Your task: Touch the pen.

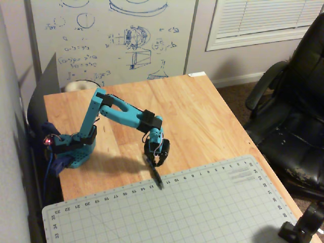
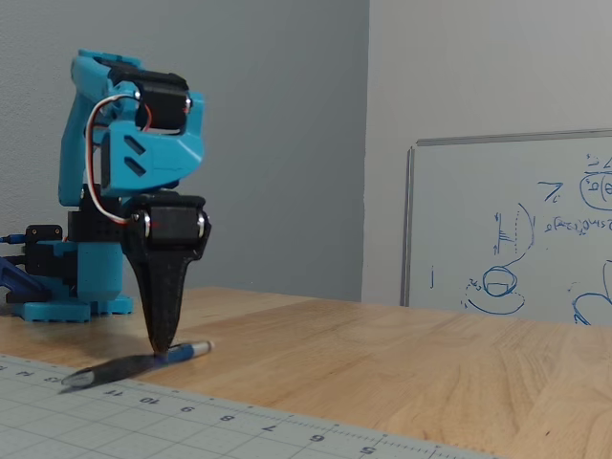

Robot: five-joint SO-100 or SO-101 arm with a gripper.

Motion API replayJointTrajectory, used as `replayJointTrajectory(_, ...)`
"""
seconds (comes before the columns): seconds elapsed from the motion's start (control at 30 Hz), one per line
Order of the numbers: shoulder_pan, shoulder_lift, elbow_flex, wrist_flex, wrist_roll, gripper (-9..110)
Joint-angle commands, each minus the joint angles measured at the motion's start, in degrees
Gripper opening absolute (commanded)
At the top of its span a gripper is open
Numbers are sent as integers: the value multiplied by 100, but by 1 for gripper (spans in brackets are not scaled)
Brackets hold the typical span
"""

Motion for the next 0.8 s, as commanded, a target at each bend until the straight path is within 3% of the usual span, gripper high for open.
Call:
replayJointTrajectory(0.0,-35,123,-308,-9,-35,1)
replayJointTrajectory(0.77,35,976,-211,26,-35,1)
